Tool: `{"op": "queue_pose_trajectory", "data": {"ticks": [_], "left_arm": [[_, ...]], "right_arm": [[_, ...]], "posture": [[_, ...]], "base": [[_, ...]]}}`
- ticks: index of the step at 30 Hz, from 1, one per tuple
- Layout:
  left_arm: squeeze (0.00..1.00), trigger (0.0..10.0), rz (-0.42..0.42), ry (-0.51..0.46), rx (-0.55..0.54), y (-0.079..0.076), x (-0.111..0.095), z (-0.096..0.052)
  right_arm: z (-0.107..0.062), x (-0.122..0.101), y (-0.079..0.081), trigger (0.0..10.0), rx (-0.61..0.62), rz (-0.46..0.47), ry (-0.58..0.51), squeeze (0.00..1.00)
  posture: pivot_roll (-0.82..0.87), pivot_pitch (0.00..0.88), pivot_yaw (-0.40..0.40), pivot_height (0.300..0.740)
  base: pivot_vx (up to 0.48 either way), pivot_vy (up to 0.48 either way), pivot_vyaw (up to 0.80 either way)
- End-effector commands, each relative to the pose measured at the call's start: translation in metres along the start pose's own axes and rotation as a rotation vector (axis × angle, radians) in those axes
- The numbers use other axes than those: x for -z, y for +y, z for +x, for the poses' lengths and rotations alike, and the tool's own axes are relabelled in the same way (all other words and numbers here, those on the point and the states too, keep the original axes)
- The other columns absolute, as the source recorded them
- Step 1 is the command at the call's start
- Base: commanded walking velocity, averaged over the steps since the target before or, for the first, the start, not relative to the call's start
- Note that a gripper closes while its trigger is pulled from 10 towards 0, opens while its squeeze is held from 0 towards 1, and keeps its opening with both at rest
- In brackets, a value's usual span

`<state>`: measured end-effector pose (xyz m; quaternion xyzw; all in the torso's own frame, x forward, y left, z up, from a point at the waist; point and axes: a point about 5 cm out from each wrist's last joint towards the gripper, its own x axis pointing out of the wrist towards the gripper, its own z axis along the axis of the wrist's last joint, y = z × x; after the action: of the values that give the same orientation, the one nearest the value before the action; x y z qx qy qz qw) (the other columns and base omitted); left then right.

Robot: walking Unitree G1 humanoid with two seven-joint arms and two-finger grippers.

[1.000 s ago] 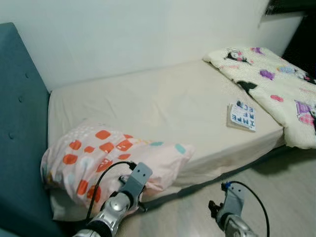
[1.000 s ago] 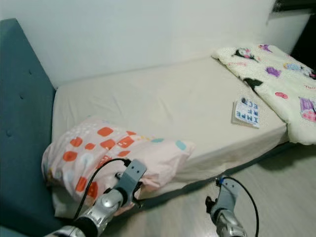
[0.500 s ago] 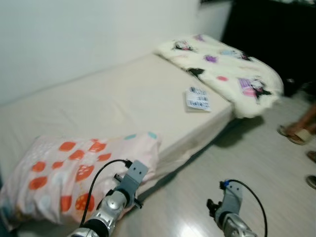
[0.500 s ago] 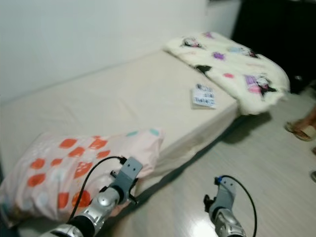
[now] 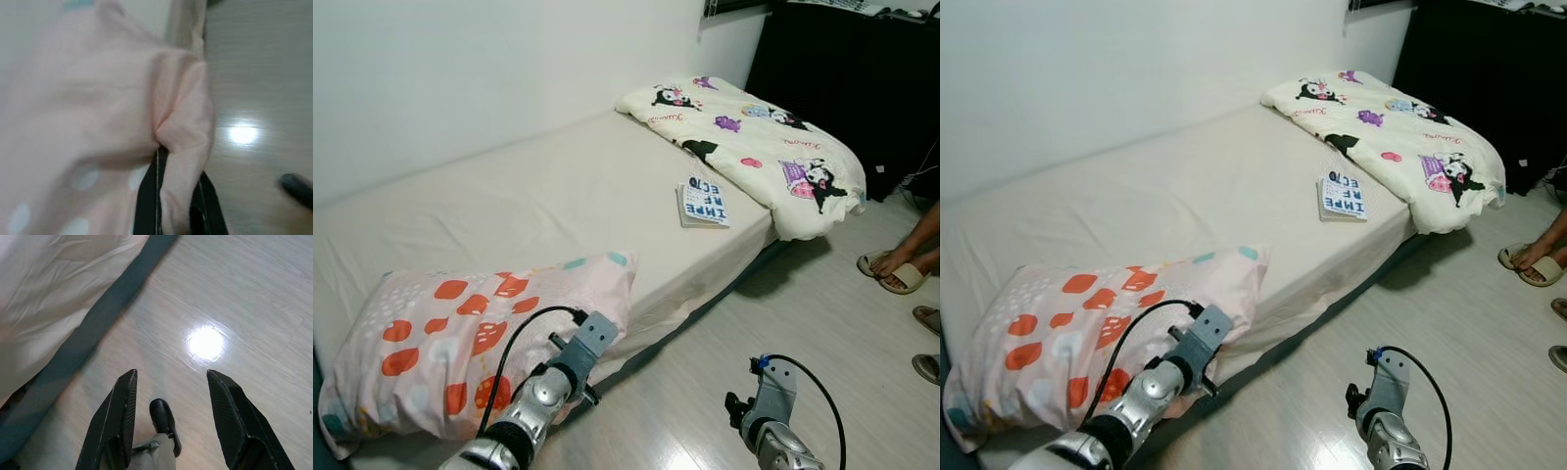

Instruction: Clean up the room

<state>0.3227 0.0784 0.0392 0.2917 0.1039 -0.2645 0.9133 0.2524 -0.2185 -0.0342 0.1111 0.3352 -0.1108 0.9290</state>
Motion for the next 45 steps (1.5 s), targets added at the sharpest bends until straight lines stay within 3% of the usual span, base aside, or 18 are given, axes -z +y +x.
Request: {"op": "queue_pose_trajectory", "data": {"ticks": [1,3,4,7,9,13,14,16,20,27,32,36,39,41,42,43,44,45], "left_arm": [[0.0,10.0,0.085,-0.046,0.013,0.004,-0.013,0.004],[0.0,10.0,0.214,-0.199,0.105,0.003,-0.053,0.014],[0.0,10.0,0.214,-0.199,0.105,0.003,-0.053,0.014],[0.0,10.0,0.434,-0.363,0.16,0.013,-0.115,0.023],[0.0,10.0,0.533,-0.401,0.133,0.023,-0.139,0.026],[0.0,10.0,0.74,-0.397,-0.045,0.056,-0.177,0.028],[0.0,10.0,0.74,-0.397,-0.045,0.056,-0.177,0.028],[0.0,10.0,0.878,-0.392,-0.178,0.075,-0.2,0.026],[0.0,10.0,0.938,-0.464,-0.268,0.084,-0.235,0.02],[0.0,10.0,0.854,-0.695,-0.302,0.071,-0.299,0.004],[0.0,10.0,0.785,-0.612,-0.353,0.084,-0.293,0.006],[0.0,10.0,0.551,-0.474,-0.34,0.099,-0.256,0.016],[0.0,10.0,0.475,-0.457,-0.316,0.099,-0.247,0.018],[0.0,10.0,0.197,-0.493,-0.24,0.093,-0.237,0.02],[0.0,10.0,0.197,-0.493,-0.24,0.093,-0.237,0.02],[0.0,10.0,0.024,-0.533,-0.179,0.085,-0.231,0.021],[0.0,10.0,0.024,-0.533,-0.179,0.085,-0.231,0.021],[0.0,10.0,-0.061,-0.551,-0.154,0.082,-0.227,0.022]], "right_arm": [[-0.001,0.002,-0.002,10.0,0.009,0.013,0.002,0.0],[-0.001,0.002,-0.002,10.0,0.008,0.013,0.002,0.0],[-0.001,0.002,-0.002,10.0,0.008,0.013,0.002,0.0],[-0.001,0.002,-0.002,10.0,0.007,0.014,0.0,0.0],[-0.001,0.002,-0.002,10.0,0.009,0.017,-0.003,0.0],[-0.002,0.003,-0.003,10.0,0.015,0.032,-0.013,0.0],[-0.002,0.003,-0.003,10.0,0.015,0.032,-0.013,0.0],[-0.003,0.006,-0.004,10.0,0.019,0.037,-0.014,0.0],[-0.004,0.01,-0.005,10.0,0.025,0.046,-0.015,0.0],[-0.006,0.013,-0.006,10.0,0.036,0.059,-0.022,0.0],[-0.006,0.013,-0.006,10.0,0.041,0.066,-0.027,0.0],[-0.006,0.014,-0.005,10.0,0.042,0.07,-0.026,0.0],[-0.006,0.014,-0.005,10.0,0.042,0.071,-0.026,0.0],[-0.005,0.012,-0.002,10.0,0.037,0.067,-0.026,0.0],[-0.005,0.012,-0.002,10.0,0.037,0.067,-0.026,0.0],[-0.004,0.008,0.001,10.0,0.023,0.067,-0.042,0.0],[-0.004,0.008,0.001,10.0,0.023,0.067,-0.042,0.0],[-0.004,0.005,0.003,10.0,0.014,0.06,-0.058,0.0]], "posture": [[-0.1,0.096,0.008,0.74],[-0.1,0.097,0.006,0.74],[-0.1,0.097,0.006,0.74],[-0.11,0.095,0.012,0.74],[-0.12,0.095,0.013,0.74],[-0.13,0.102,0.028,0.74],[-0.13,0.102,0.028,0.74],[-0.15,0.107,0.039,0.74],[-0.16,0.117,0.05,0.74],[-0.18,0.127,0.061,0.74],[-0.18,0.128,0.07,0.74],[-0.17,0.123,0.07,0.74],[-0.17,0.123,0.07,0.74],[-0.16,0.12,0.065,0.74],[-0.16,0.12,0.065,0.74],[-0.15,0.12,0.065,0.74],[-0.15,0.12,0.065,0.74],[-0.15,0.12,0.062,0.74]], "base": [[0.0,0.0,0.0],[0.0,0.0,0.0],[0.0,0.0,0.0],[0.0,0.0,0.0],[0.0,0.0,0.0],[0.0,0.0,0.0],[0.0,0.0,0.0],[0.0,0.0,0.0],[0.0,0.0,0.0],[0.0,0.0,0.0],[0.0,0.0,0.0],[0.0,0.0,0.0],[0.0,0.0,0.0],[0.0,0.0,0.0],[0.0,0.0,0.0],[0.0,0.0,0.0],[0.0,0.0,0.0],[0.0,0.0,0.0]]}}
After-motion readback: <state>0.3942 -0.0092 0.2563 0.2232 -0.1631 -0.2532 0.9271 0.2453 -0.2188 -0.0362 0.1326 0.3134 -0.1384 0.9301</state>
